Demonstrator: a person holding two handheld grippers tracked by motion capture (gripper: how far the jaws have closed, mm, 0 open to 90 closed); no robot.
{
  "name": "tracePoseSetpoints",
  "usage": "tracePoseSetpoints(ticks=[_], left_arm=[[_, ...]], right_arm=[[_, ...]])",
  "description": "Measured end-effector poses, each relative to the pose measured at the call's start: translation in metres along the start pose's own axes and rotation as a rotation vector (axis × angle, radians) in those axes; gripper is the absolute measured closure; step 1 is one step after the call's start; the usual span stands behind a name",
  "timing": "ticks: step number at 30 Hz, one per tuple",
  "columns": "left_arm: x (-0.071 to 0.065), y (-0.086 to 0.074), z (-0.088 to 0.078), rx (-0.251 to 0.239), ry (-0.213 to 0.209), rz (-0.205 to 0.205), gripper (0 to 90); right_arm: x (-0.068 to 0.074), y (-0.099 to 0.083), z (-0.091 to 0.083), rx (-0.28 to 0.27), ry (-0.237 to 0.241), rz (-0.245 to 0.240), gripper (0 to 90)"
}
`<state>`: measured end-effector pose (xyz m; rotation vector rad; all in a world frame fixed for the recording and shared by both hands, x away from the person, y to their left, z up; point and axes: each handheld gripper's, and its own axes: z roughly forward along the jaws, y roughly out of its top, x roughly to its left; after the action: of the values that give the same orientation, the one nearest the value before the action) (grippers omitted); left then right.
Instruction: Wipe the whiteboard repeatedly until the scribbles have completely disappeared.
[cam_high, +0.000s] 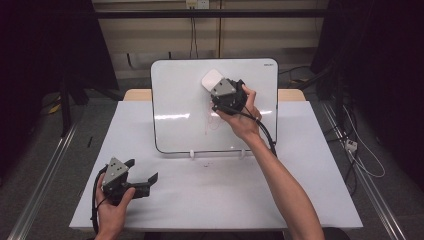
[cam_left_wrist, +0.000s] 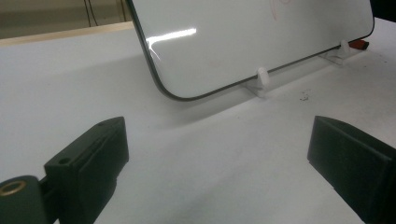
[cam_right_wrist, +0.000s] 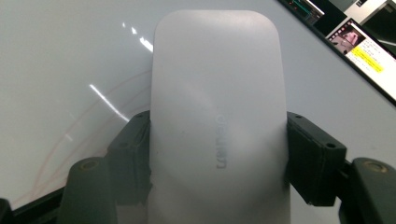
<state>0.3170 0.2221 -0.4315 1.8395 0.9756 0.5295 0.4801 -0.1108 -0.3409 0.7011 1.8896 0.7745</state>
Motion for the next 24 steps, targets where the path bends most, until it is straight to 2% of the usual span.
tracePoseSetpoints(ticks=[7, 12, 16, 18, 22, 24], left_arm=[[0.000, -0.001, 0.000, 0.001, 0.001, -0.003, 5.2], [0.000, -0.001, 0.000, 0.006, 0.000, 0.002, 5.2], [0.001, -0.001, 0.001, 0.012, -0.002, -0.001, 5.2], [0.000, -0.001, 0.000, 0.000, -0.005, -0.010, 5.2], [-0.001, -0.001, -0.002, -0.001, -0.009, 0.007, 5.2], [0.000, -0.001, -0.002, -0.003, -0.006, -0.005, 5.2]], right_arm=[[0.022, -0.006, -0.005, -0.003, 0.023, -0.060, 31.7], [0.019, -0.005, -0.004, 0.006, 0.028, -0.081, 31.7], [0.008, -0.002, -0.001, 0.011, 0.014, -0.044, 31.7], [-0.002, 0.000, 0.000, 0.014, -0.001, -0.021, 31.7], [-0.022, 0.005, 0.002, 0.031, -0.030, 0.031, 31.7], [-0.030, 0.006, 0.003, 0.032, -0.037, 0.054, 31.7]])
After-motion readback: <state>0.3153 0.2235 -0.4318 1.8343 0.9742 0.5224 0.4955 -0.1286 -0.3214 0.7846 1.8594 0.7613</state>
